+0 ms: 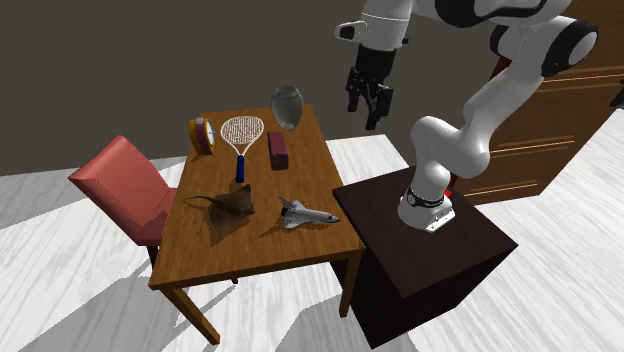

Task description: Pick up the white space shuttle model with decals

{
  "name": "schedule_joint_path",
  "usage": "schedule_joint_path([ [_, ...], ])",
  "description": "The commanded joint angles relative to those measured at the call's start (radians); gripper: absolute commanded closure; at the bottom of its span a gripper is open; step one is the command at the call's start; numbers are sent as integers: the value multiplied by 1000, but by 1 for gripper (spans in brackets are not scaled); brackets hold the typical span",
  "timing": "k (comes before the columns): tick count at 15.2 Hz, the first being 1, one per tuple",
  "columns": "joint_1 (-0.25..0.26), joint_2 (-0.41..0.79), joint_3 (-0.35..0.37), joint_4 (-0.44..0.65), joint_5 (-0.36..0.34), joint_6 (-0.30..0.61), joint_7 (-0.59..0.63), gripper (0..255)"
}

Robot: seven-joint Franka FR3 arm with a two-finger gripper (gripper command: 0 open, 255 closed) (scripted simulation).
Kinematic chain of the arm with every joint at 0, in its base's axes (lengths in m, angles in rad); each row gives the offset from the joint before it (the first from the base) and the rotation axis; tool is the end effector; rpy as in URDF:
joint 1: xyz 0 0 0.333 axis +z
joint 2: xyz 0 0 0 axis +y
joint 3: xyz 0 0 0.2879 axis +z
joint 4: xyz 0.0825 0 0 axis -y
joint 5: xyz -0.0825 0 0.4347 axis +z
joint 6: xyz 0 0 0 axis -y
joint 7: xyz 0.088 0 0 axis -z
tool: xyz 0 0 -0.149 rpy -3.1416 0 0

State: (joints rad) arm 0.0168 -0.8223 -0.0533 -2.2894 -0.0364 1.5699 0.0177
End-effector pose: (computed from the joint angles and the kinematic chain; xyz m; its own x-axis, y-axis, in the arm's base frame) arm 0.3716 -0.0222 0.5767 0.9940 -0.0411 0.1018 -0.0408 -0.9992 -0.0046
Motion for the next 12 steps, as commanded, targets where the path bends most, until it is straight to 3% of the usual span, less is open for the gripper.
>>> schedule_joint_path([
  [1,0,0,0,0,0,0,0,0],
  [12,-67,128,-87,-248,-14,339,36,0],
])
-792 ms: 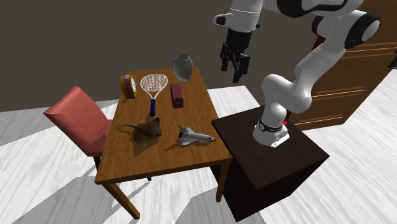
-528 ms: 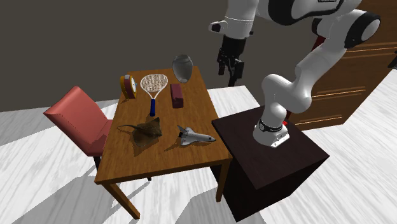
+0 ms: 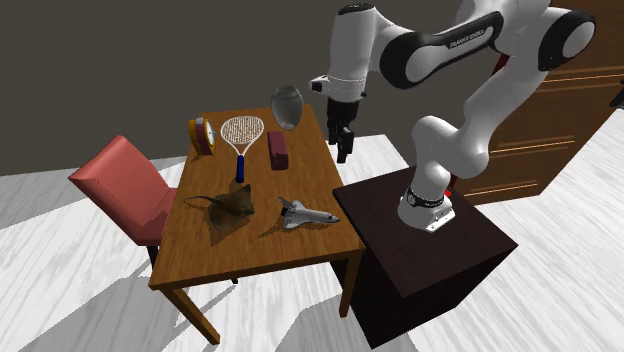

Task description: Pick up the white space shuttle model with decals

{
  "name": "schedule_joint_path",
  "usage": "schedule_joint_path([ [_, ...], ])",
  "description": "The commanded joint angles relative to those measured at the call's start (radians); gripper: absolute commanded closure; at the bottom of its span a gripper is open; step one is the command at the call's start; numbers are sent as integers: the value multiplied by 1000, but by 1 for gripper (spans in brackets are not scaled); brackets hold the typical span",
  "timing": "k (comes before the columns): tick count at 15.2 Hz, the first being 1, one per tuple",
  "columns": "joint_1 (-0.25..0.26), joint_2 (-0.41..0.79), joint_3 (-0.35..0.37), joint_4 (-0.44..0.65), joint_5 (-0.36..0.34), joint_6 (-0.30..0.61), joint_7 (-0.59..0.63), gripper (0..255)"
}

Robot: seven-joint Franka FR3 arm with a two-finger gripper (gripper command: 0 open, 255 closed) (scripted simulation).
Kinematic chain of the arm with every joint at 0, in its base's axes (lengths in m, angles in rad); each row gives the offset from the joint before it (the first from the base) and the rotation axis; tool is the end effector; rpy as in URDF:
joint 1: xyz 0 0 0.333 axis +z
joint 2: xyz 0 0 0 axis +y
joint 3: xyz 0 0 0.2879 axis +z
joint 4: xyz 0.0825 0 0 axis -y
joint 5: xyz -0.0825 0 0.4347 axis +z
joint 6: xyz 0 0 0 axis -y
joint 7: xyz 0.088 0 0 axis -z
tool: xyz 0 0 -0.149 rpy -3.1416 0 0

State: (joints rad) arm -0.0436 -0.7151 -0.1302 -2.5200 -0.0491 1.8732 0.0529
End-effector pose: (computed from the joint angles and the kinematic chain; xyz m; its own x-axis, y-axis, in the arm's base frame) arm 0.4077 -0.0732 0.4388 0.9808 -0.1845 0.0626 -0.1822 -0.9824 -0.0409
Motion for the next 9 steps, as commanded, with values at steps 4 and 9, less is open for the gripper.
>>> schedule_joint_path([
  [4,-27,108,-45,-77,-1,170,9,0],
  [9,-44,252,-93,-125,13,343,9,0],
])
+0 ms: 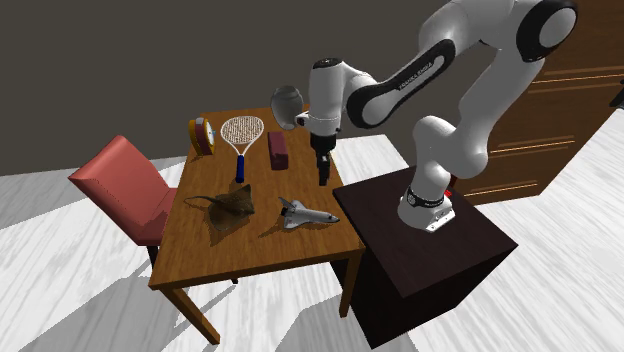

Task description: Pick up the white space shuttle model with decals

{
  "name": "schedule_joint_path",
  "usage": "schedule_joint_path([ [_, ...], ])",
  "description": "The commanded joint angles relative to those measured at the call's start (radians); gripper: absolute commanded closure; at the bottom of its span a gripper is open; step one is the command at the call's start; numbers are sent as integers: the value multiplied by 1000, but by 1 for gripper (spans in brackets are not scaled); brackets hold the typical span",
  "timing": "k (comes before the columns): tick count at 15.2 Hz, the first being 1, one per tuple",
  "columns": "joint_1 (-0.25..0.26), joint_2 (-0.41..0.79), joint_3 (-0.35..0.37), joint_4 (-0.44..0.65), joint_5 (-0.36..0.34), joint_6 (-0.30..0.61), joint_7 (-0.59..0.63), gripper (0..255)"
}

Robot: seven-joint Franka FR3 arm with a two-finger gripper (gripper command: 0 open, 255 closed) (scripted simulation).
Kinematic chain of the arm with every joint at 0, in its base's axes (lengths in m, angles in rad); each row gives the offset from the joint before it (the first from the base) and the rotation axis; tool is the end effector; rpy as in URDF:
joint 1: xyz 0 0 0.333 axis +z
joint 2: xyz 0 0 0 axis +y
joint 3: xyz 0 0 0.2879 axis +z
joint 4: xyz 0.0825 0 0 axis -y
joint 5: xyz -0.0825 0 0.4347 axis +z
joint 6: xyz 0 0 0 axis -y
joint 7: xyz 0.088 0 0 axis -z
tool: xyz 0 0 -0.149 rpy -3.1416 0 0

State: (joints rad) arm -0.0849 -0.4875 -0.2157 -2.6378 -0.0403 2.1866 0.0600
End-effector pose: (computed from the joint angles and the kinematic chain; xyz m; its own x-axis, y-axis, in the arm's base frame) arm 0.4234 -0.1202 0.3069 0.9504 -0.3102 0.0244 -0.3079 -0.9489 -0.0684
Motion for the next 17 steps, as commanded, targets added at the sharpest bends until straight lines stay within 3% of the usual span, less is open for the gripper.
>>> schedule_joint_path([
  [1,-5,57,-18,-13,10,65,0,0],
  [8,4,323,-92,-18,109,302,-53,0],
  [15,2,625,-106,47,379,478,-225,0],
  [17,-6,658,-91,51,416,502,-254,0],
])
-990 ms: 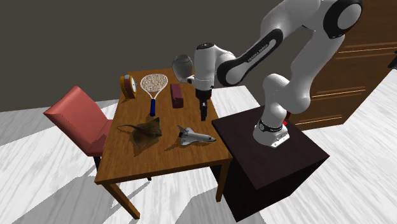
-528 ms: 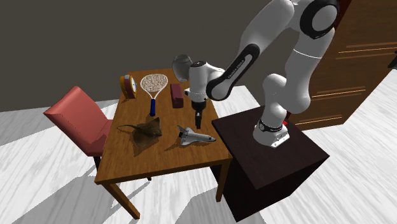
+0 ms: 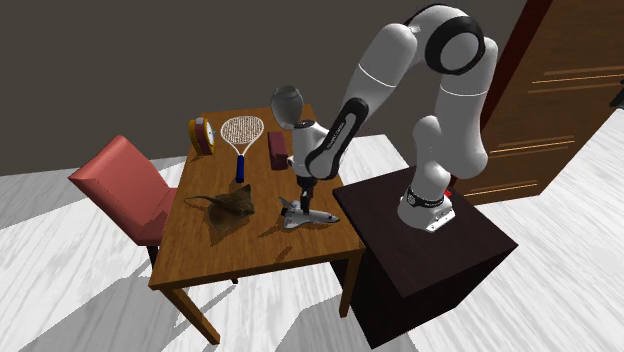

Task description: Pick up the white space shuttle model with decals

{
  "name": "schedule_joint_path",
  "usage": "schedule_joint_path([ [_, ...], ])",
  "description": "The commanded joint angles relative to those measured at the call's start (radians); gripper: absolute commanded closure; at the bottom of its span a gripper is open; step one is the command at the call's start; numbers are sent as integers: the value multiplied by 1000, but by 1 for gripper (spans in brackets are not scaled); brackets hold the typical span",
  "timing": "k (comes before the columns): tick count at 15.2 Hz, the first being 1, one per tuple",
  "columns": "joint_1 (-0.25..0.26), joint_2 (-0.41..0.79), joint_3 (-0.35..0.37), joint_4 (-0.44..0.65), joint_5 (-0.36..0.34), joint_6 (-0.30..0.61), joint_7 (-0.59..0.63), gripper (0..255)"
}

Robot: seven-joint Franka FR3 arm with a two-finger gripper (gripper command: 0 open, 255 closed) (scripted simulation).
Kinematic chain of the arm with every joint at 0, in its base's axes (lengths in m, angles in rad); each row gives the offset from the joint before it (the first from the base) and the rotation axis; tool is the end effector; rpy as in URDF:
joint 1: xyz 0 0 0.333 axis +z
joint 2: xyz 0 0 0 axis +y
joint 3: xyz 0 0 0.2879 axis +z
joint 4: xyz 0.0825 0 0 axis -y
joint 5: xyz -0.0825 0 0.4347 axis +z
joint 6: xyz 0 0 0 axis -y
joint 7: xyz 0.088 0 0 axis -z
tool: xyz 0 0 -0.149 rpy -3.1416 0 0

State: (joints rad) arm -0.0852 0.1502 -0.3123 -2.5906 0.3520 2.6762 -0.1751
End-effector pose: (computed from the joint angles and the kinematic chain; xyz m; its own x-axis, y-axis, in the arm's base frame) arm 0.4091 -0.1869 0.0863 0.8582 -0.5110 -0.0476 -0.5131 -0.8521 -0.1034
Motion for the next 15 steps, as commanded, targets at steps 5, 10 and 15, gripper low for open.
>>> schedule_joint_path([
  [5,-32,103,50,21,118,69,-94,0],
  [10,-36,112,56,23,127,76,-102,255],
  [15,-36,111,56,23,127,75,-102,255],
])
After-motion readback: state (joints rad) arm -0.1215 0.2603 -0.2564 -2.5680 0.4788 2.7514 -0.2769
